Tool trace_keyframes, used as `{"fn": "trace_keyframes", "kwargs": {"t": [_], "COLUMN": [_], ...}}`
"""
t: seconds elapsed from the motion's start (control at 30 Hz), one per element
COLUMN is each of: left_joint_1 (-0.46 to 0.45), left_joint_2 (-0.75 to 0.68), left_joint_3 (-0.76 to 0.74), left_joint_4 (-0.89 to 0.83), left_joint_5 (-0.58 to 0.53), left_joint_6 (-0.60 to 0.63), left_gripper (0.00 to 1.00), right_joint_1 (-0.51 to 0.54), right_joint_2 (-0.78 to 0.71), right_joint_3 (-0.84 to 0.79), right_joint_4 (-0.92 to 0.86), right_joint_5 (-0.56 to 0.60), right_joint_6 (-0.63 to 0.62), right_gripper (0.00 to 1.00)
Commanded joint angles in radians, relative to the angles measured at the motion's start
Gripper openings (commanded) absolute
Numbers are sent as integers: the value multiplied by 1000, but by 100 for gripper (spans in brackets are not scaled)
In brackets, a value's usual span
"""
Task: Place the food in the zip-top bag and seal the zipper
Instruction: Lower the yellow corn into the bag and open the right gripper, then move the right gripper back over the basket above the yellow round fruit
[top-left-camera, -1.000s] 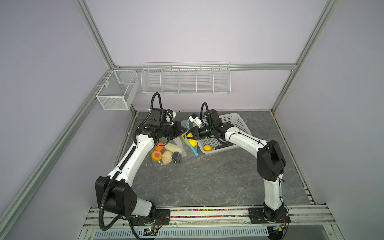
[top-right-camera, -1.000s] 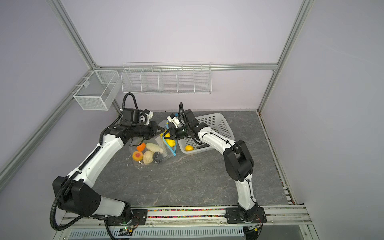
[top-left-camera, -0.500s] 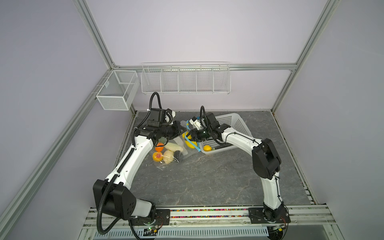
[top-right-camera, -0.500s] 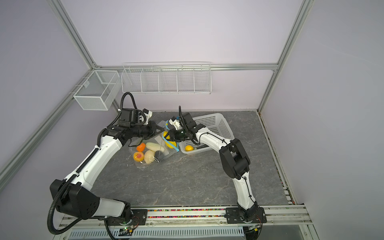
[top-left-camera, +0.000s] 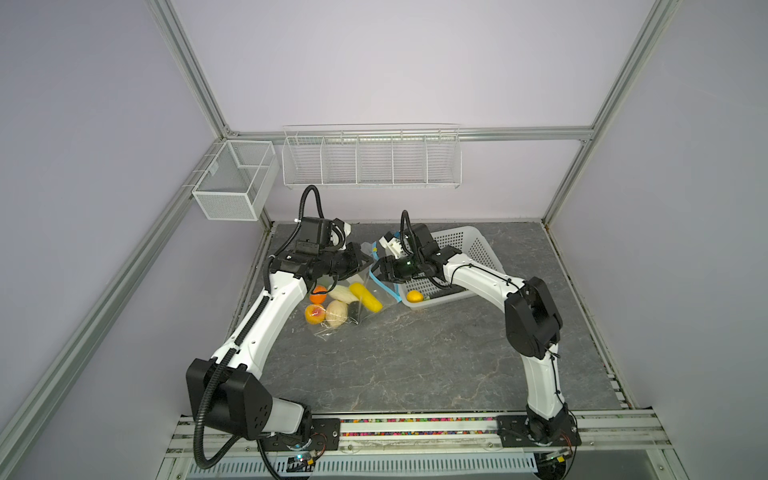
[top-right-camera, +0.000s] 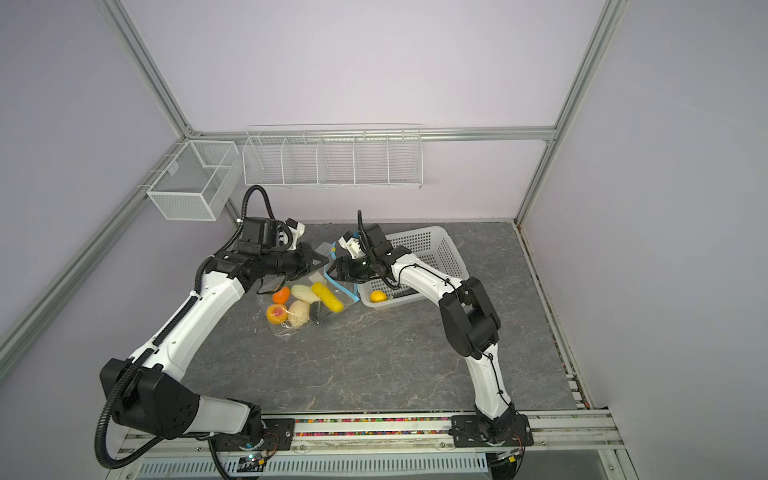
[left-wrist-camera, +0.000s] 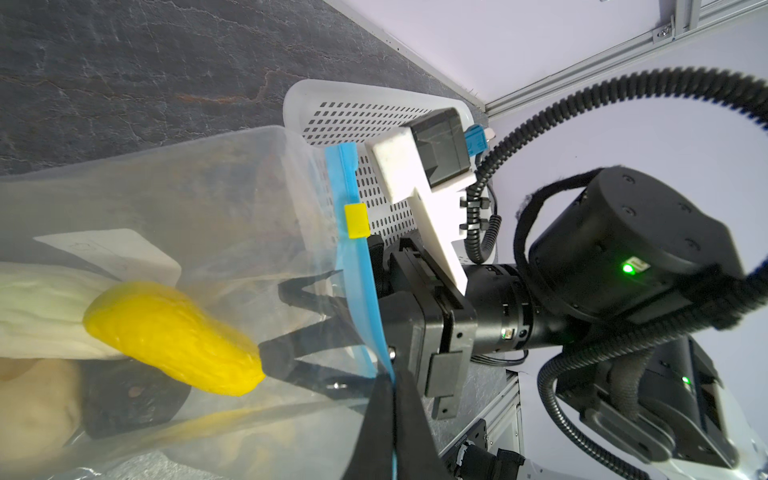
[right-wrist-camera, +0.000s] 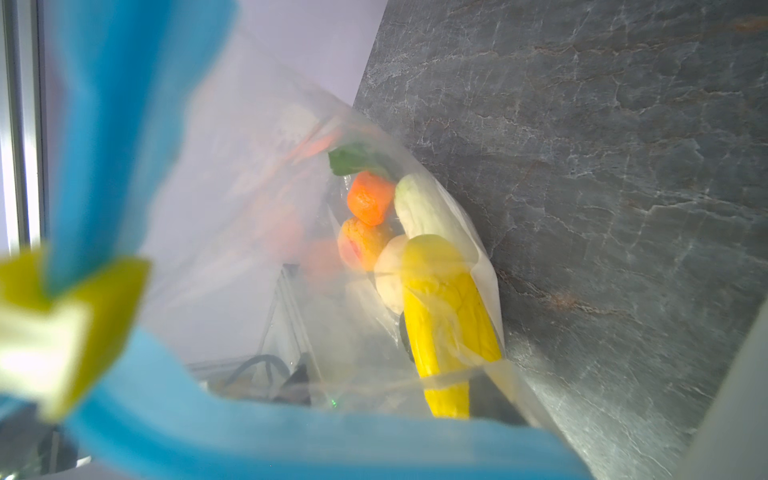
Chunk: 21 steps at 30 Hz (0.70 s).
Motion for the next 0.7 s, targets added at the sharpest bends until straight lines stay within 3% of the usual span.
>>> {"fn": "trace_keyframes", "kwargs": {"t": [0.0,0.4,0.67], "left_joint_1": [-5,-5,-5], "left_joint_2": [-14,11,47], "left_joint_3": [-11,1,41], "left_joint_4": [2,-10,-96], "left_joint_5": [1,4,14], "left_joint_6": [20,23,62], "left_gripper": [0,0,0], "right_joint_1": [0,-108,-182], "right_joint_2": [-76,-319,-277], "right_joint_3": [15,-90,-61], "right_joint_4": [-46,-387,-541], "right_joint_5": [16,161,250], "right_joint_6": [-36,-278,-431], "right_gripper": [62,58,58]}}
